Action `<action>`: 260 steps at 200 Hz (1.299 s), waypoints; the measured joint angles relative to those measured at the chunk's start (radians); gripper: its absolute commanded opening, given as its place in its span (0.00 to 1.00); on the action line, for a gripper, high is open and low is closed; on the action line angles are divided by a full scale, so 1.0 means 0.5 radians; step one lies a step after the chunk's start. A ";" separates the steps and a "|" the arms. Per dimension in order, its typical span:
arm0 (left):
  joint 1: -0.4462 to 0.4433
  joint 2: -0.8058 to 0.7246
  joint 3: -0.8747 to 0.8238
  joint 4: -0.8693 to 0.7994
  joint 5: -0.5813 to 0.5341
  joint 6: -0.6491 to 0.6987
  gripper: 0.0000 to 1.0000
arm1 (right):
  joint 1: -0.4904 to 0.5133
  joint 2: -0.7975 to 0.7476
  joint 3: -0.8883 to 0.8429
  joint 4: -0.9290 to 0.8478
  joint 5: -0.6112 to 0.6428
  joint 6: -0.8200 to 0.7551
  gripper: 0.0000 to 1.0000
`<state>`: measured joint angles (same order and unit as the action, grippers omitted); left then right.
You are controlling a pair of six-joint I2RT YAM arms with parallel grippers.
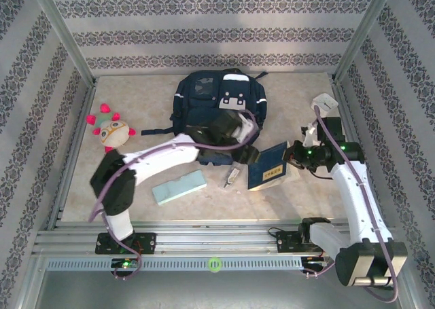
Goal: Pack the student bag
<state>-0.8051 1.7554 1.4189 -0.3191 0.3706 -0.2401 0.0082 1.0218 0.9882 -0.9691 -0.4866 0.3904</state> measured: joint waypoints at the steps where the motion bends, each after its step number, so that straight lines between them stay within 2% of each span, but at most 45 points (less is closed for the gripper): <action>1: 0.008 -0.009 -0.003 0.006 0.011 0.005 0.67 | 0.006 -0.002 0.006 0.000 -0.001 -0.007 0.00; 19: 0.214 -0.185 -0.086 0.113 0.323 0.180 0.73 | 0.157 -0.055 0.124 0.005 0.001 -0.172 0.00; 35: 0.362 -0.285 -0.121 0.121 0.552 0.482 0.80 | 0.302 -0.121 0.179 0.036 -0.008 -0.364 0.00; 52: 0.393 -0.325 -0.119 0.032 0.693 0.832 0.83 | 0.461 -0.170 0.217 0.062 -0.014 -0.581 0.00; 78: 0.378 -0.317 -0.115 -0.146 0.811 1.252 0.81 | 0.739 -0.180 0.253 0.092 0.011 -0.951 0.00; 92: 0.378 -0.304 -0.115 -0.218 0.877 1.382 0.72 | 0.864 -0.164 0.259 0.099 0.060 -1.109 0.00; 113: 0.378 -0.289 -0.115 -0.278 0.980 1.484 0.53 | 0.957 -0.103 0.270 0.125 0.130 -1.269 0.00; 138: 0.378 -0.289 -0.134 -0.276 1.086 1.512 0.50 | 0.988 -0.056 0.286 0.177 0.191 -1.386 0.00; 146: 0.378 -0.290 -0.152 -0.275 1.115 1.512 0.43 | 0.988 -0.056 0.287 0.192 0.197 -1.414 0.00; 160: 0.378 -0.291 -0.190 -0.273 1.151 1.507 0.24 | 0.988 -0.058 0.291 0.221 0.209 -1.456 0.00; 165: 0.378 -0.291 -0.201 -0.273 1.155 1.494 0.18 | 0.988 -0.059 0.293 0.231 0.214 -1.466 0.09; 169: 0.378 -0.291 -0.208 -0.272 1.158 1.504 0.15 | 0.988 -0.060 0.293 0.243 0.223 -1.474 0.21; 174: 0.378 -0.294 -0.217 -0.272 1.156 1.503 0.13 | 0.988 -0.066 0.293 0.251 0.243 -1.479 0.34; 183: 0.380 -0.312 -0.244 -0.229 1.128 1.511 0.12 | 0.990 -0.085 0.293 0.270 0.303 -1.471 0.52; 201: 0.385 -0.425 -0.413 -0.082 1.029 1.513 0.08 | 0.997 -0.201 0.292 0.310 0.506 -1.421 0.70; 220: 0.397 -0.607 -0.665 0.173 0.929 1.519 0.00 | 0.997 -0.455 0.224 0.405 0.632 -1.362 0.77; 243: 0.397 -0.767 -0.864 0.462 0.918 1.582 0.00 | 0.997 -0.807 -0.011 0.571 0.625 -1.312 0.83; 260: 0.397 -0.835 -0.949 0.690 0.951 1.612 0.00 | 0.997 -0.937 -0.188 0.712 0.564 -1.299 0.86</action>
<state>-0.6064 1.3376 0.9443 0.0257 0.8459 0.5659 0.5068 0.5533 0.8940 -0.6132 -0.2047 -0.2592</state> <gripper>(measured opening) 0.120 0.840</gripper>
